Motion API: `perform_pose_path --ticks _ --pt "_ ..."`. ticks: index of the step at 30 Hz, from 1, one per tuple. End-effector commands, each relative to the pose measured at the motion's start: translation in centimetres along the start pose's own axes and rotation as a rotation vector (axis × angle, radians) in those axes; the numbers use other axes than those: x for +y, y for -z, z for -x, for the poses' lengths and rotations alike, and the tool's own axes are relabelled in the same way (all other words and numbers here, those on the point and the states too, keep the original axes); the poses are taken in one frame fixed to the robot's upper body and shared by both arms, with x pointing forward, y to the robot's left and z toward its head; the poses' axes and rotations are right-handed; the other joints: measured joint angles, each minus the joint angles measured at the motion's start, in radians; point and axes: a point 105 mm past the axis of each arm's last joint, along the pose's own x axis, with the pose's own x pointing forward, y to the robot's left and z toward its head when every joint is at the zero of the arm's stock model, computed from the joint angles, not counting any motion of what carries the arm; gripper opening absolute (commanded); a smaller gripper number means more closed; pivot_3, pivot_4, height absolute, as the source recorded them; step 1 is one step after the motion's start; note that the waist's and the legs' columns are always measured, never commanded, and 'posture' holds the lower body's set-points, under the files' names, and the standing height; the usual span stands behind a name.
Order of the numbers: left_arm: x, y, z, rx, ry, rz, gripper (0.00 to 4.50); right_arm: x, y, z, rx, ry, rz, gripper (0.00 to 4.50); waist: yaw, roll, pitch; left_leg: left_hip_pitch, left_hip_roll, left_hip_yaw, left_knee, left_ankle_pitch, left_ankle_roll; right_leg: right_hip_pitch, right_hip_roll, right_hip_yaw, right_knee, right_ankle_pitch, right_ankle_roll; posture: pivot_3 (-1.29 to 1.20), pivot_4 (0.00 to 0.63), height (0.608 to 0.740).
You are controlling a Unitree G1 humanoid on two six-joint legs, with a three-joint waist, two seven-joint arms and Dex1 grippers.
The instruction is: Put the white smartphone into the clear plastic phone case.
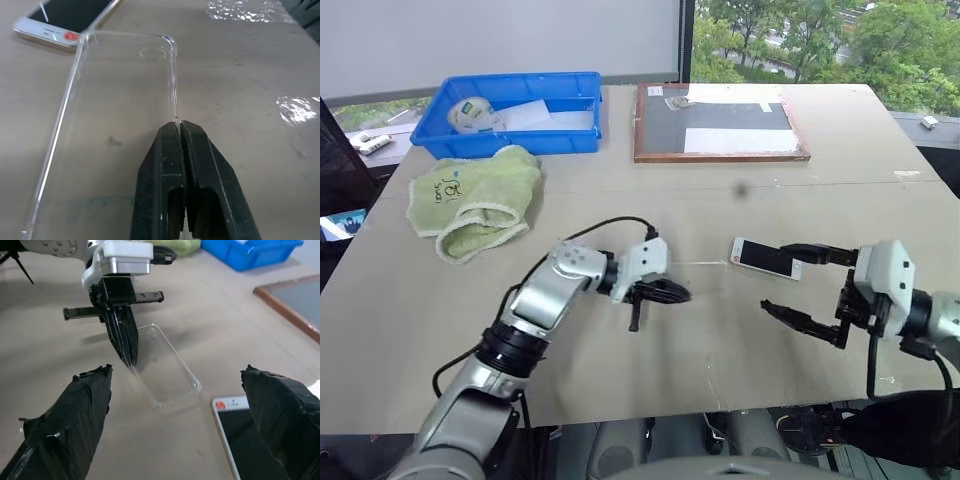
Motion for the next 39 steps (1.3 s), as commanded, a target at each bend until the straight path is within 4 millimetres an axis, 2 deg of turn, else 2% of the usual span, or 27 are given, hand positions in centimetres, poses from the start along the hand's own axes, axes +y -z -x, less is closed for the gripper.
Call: perform_pose_path --ticks 1,5,10,13,16,17,18,21,26,31,39 --pt "0.2 -0.3 -0.1 0.011 -0.015 -0.024 0.03 0.3 -0.2 0.3 0.02 0.006 0.038 4.5 0.001 0.0 0.0 0.0 0.0 0.0 0.0 0.0 0.0 0.0 0.0 0.0 0.0 0.0 0.0 0.0 0.15 0.74" --pt "1.0 -1.0 -0.4 0.013 -0.039 -0.028 0.03 0.6 0.7 0.5 0.063 0.005 0.051 4.5 0.002 0.0 0.0 0.0 0.0 -0.001 0.0 0.0 0.0 0.0 0.0 0.0 0.0 0.0 0.0 0.0 0.15 0.74" --pt "1.1 -1.2 0.7 0.009 -0.02 -0.032 0.03 0.2 1.6 0.8 0.104 0.004 0.049 4.5 -0.001 0.0 0.0 0.0 0.0 -0.001 0.001 0.0 0.0 0.0 0.0 0.0 0.0 0.0 0.0 0.0 0.15 0.74" --pt "1.4 -1.0 1.5 0.0 -0.036 -0.06 0.82 -0.9 2.2 0.5 0.129 0.017 0.037 4.5 -0.001 0.0 0.0 0.0 0.0 -0.001 0.001 0.0 0.0 0.0 0.001 0.0 0.0 0.0 0.0 0.0 0.15 0.74" --pt "1.0 -2.0 2.3 -0.099 -0.031 -0.09 2.2 -2.2 2.1 -0.7 0.116 0.018 0.008 4.5 -0.003 0.0 0.0 0.001 0.0 0.0 0.001 0.0 0.0 0.0 0.001 0.001 0.0 0.0 -0.001 0.0 0.15 0.74" --pt "0.8 -2.5 2.7 -0.143 -0.039 -0.081 2.44 -2.6 2.2 -1.1 0.12 0.007 0.0 4.5 -0.002 0.0 0.0 0.001 0.0 0.0 0.001 0.0 0.0 0.0 0.001 0.001 0.0 0.0 -0.001 0.0 0.15 0.74" --pt "0.7 -2.9 3.3 -0.179 -0.05 -0.058 3.13 -3.0 2.4 -1.4 0.129 -0.001 -0.009 4.5 -0.002 0.0 0.0 0.001 0.0 -0.001 0.001 0.0 0.0 0.0 0.001 0.001 0.0 0.0 -0.001 0.0 0.15 0.74" --pt "-0.3 -2.7 5.4 -0.22 -0.061 0.001 4.41 -5.1 3.8 -2.0 0.2 0.011 -0.085 4.5 -0.005 0.0 0.0 0.0 0.001 -0.001 0.001 0.0 0.0 0.0 0.001 0.001 0.0 0.0 -0.001 0.0 0.15 0.74" --pt "-2.1 -1.3 8.0 -0.236 -0.143 0.074 4.41 -7.0 5.2 -2.8 0.266 -0.024 -0.06 4.5 -0.002 0.001 0.0 0.0 0.001 0.001 0.0 0.0 0.0 -0.001 0.001 0.002 0.0 0.0 -0.001 0.0 0.15 0.74" --pt "-3.2 -0.6 9.4 -0.285 -0.251 0.094 4.41 -8.4 7.7 -3.1 0.363 -0.032 -0.058 4.5 0.002 0.001 0.001 -0.001 0.002 0.001 0.0 0.0 0.0 -0.001 0.001 0.001 0.0 0.0 -0.001 0.0 0.15 0.74" --pt "-4.4 -0.1 9.6 -0.332 -0.281 0.101 4.41 -9.1 10.5 -3.7 0.454 -0.082 -0.066 4.5 -0.002 0.001 0.0 0.0 0.002 0.002 0.001 0.0 0.0 -0.001 0.001 0.002 0.0 0.0 -0.001 0.0 0.15 0.74"
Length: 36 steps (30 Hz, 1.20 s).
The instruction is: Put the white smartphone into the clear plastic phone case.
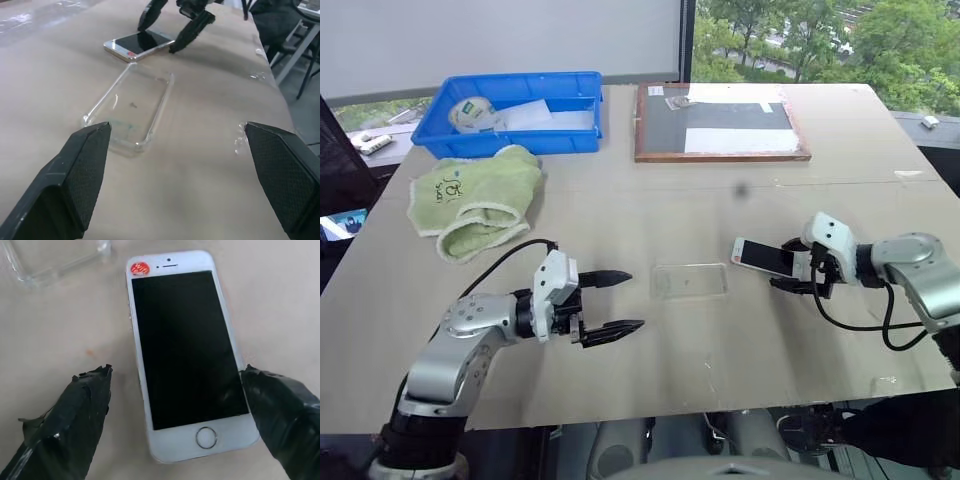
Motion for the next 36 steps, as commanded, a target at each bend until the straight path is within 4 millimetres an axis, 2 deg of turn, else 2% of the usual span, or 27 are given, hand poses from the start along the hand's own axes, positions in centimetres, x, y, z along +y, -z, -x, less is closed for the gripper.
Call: perform_pose_path --ticks 1,8,12,13,14,16,19,21,25,28,31,34,36 --pt "-0.5 -0.9 0.2 -0.039 0.0 -0.05 4.41 -0.6 0.9 -0.8 0.035 -0.007 0.01 4.5 -0.001 0.0 0.0 0.0 0.0 0.0 0.0 0.0 0.0 0.0 0.0 0.0 0.0 0.0 0.0 0.0 0.15 0.74" --pt "-0.7 -0.2 0.7 -0.039 -0.005 -0.053 4.41 -1.3 1.2 -1.7 0.044 -0.048 -0.026 4.5 -0.011 -0.001 -0.001 0.009 0.006 0.003 0.0 0.0 0.0 0.006 0.003 0.002 0.0 0.001 -0.003 0.0 0.15 0.74" --pt "-0.7 -0.1 0.7 -0.041 -0.006 -0.053 4.41 -0.9 1.8 -2.1 0.083 -0.109 -0.05 4.5 -0.017 -0.001 -0.001 0.014 0.007 0.003 0.0 0.0 -0.001 0.01 0.003 0.002 0.0 0.001 -0.003 0.0 0.15 0.74" --pt "-0.7 -0.1 0.6 -0.041 -0.006 -0.053 4.46 -0.8 1.9 -2.2 0.09 -0.12 -0.052 3.97 -0.018 -0.001 -0.001 0.014 0.008 0.003 0.0 0.0 -0.001 0.01 0.002 0.003 0.0 0.001 -0.003 0.0 0.15 0.74" --pt "-0.7 -0.1 0.6 -0.041 -0.006 -0.053 4.46 -0.7 2.0 -2.3 0.09 -0.13 -0.067 3.8 -0.019 -0.001 -0.001 0.014 0.008 0.003 0.0 0.0 -0.001 0.01 0.002 0.003 0.0 0.001 -0.003 0.0 0.15 0.74" --pt "-0.6 -0.1 0.5 -0.041 -0.008 -0.054 4.46 -0.6 1.9 -2.6 0.071 -0.142 -0.073 2.99 -0.019 -0.002 -0.002 0.014 0.007 0.003 -0.001 0.0 -0.001 0.01 0.002 0.002 -0.001 0.001 -0.003 0.0 0.15 0.74" --pt "-0.3 -0.2 0.5 -0.039 -0.024 -0.057 4.46 -1.1 1.6 -2.5 0.045 -0.091 -0.031 2.95 -0.021 -0.003 -0.003 0.014 0.007 0.003 -0.003 0.0 -0.001 0.01 0.002 0.002 -0.002 0.001 -0.003 0.0 0.15 0.74" --pt "-0.1 0.0 0.5 -0.034 -0.041 -0.055 4.46 -1.3 0.8 -2.1 -0.005 -0.058 -0.008 2.94 -0.023 -0.003 -0.003 0.014 0.007 0.004 -0.003 0.0 -0.001 0.01 0.002 0.003 -0.002 0.001 -0.003 0.0 0.15 0.74" --pt "0.2 0.6 0.5 -0.029 -0.067 -0.049 4.46 -1.3 -2.8 -0.5 -0.176 -0.011 -0.002 2.93 -0.021 0.0 -0.001 0.013 0.007 0.004 -0.004 0.0 -0.001 0.009 0.002 0.003 -0.002 0.001 -0.003 0.0 0.15 0.74" --pt "0.2 0.9 0.3 -0.033 -0.061 -0.039 4.46 -0.2 -5.6 0.3 -0.267 -0.021 0.015 2.83 -0.023 0.003 0.001 0.012 0.007 0.005 -0.005 0.0 -0.001 0.007 0.002 0.003 -0.002 0.001 -0.003 0.0 0.15 0.74" --pt "0.4 0.9 0.1 -0.03 -0.053 -0.043 4.46 1.4 -7.8 0.6 -0.322 -0.034 0.037 1.83 -0.024 0.004 0.001 0.012 0.008 0.006 -0.007 0.0 -0.001 0.005 0.003 0.004 -0.002 0.001 -0.003 0.0 0.15 0.74" --pt "0.6 0.6 0.1 -0.031 -0.053 -0.046 4.46 2.5 -8.9 0.6 -0.343 -0.038 0.051 0.17 -0.021 0.004 0.001 0.012 0.008 0.005 -0.007 -0.001 -0.001 0.005 0.003 0.003 -0.002 0.001 -0.003 0.0 0.15 0.74" --pt "0.7 0.4 0.1 -0.028 -0.052 -0.048 4.46 4.2 -10.2 0.1 -0.369 -0.068 0.073 0.03 -0.021 0.004 0.001 0.012 0.008 0.006 -0.007 -0.001 -0.001 0.005 0.002 0.004 -0.003 0.001 -0.003 0.0 0.15 0.74"
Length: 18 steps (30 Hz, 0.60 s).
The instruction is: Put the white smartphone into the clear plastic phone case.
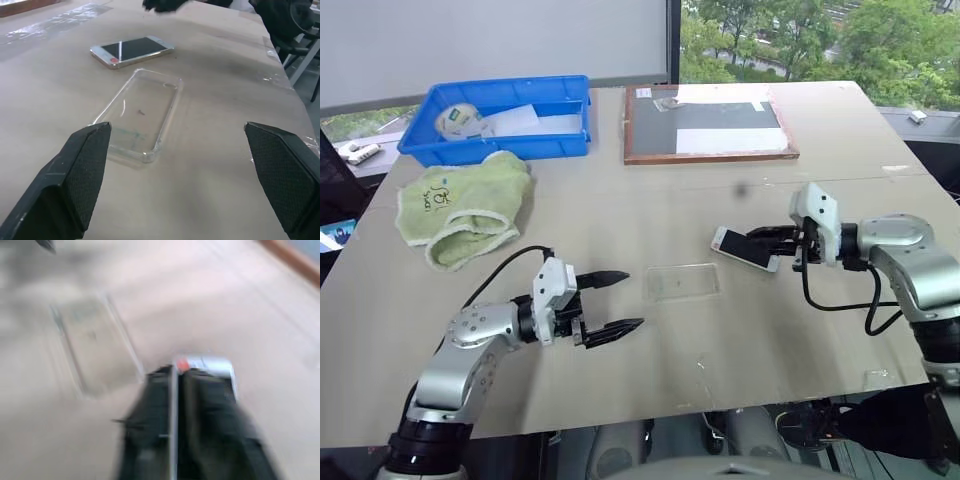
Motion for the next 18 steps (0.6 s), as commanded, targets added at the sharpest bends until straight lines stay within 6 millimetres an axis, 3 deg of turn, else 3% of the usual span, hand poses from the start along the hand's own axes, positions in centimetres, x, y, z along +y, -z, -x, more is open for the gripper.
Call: perform_pose_path --ticks 1,4,6,15,18 --pt "0.2 -0.7 0.1 -0.002 0.002 -0.025 4.46 2.1 -2.4 -0.9 -0.061 -0.027 0.043 0.03 0.0 0.0 0.0 0.0 0.0 0.0 0.0 0.0 0.0 0.0 0.0 0.0 0.0 0.0 0.0 0.0 0.15 0.74" --pt "0.2 -1.0 -0.1 -0.002 0.001 -0.027 4.46 2.6 -2.1 -1.2 -0.031 -0.03 0.066 0.03 0.0 0.0 0.0 -0.001 0.0 0.0 0.0 0.0 0.0 0.0 -0.001 0.0 -0.001 0.0 0.0 0.0 0.15 0.74" --pt "0.1 -1.2 -0.2 -0.002 0.001 -0.027 4.46 1.7 -1.4 -1.0 0.002 0.001 0.047 0.03 0.001 0.0 0.0 -0.001 0.0 0.0 0.0 0.0 0.0 0.0 -0.001 0.0 -0.001 0.0 0.0 0.0 0.15 0.74" --pt "-0.2 -2.1 -0.6 -0.016 0.006 -0.017 4.46 -1.3 2.2 0.1 0.153 0.023 0.039 4.27 0.0 0.0 0.0 -0.01 -0.001 0.0 0.0 0.0 0.0 -0.008 -0.001 -0.001 -0.002 0.0 0.0 0.0 0.15 0.74" --pt "-0.1 -2.6 -0.7 -0.024 0.009 -0.016 4.46 -2.2 3.5 -0.3 0.195 0.034 0.019 4.4 0.001 0.0 0.0 -0.013 -0.001 0.0 0.001 0.0 0.0 -0.011 0.002 0.0 -0.001 0.0 0.0 0.0 0.15 0.74"
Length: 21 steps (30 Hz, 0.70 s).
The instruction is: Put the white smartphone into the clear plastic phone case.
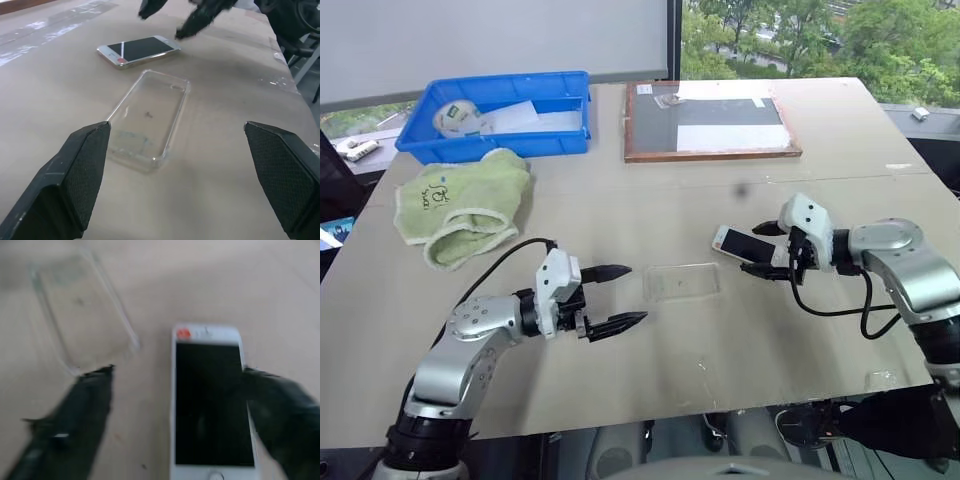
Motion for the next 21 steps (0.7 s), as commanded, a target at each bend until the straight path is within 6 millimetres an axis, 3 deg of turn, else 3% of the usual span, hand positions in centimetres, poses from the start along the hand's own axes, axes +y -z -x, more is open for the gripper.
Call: perform_pose_path --ticks 1,8,16,19,21 --pt "-0.2 -1.5 -0.1 -0.027 0.016 -0.038 4.46 -1.1 0.1 -0.3 0.02 0.016 0.024 4.4 -0.001 0.0 0.0 0.0 0.0 0.0 0.0 0.0 0.0 0.0 0.0 0.0 0.0 0.0 0.0 0.0 0.15 0.74" --pt "-0.2 -1.7 0.0 -0.023 0.013 -0.039 4.46 -2.6 2.2 -1.7 0.081 0.03 -0.048 4.4 -0.006 -0.001 0.0 0.0 0.0 0.0 0.0 0.0 0.0 0.0 0.002 0.0 0.0 0.0 0.0 0.0 0.15 0.74" --pt "-0.4 -1.8 -0.1 -0.023 0.004 -0.036 4.46 -2.2 3.7 -3.2 0.128 -0.037 -0.097 4.4 -0.011 -0.003 -0.002 0.005 0.001 0.002 0.002 0.0 0.0 0.003 0.002 0.002 0.002 0.002 -0.003 0.0 0.15 0.74" --pt "-0.4 -1.8 0.0 -0.023 -0.002 -0.036 4.46 -2.4 4.7 -3.5 0.163 -0.024 -0.084 3.18 -0.01 -0.003 -0.002 0.014 0.001 0.003 0.001 0.0 0.0 0.009 0.002 0.002 0.002 0.002 -0.003 0.0 0.15 0.74" --pt "-0.3 -1.7 0.2 -0.022 -0.013 -0.036 4.46 -2.4 5.0 -3.4 0.171 -0.02 -0.073 2.93 -0.011 -0.003 -0.002 0.016 0.002 0.002 0.0 0.0 0.0 0.011 0.002 0.002 0.002 0.002 -0.004 0.0 0.15 0.74"
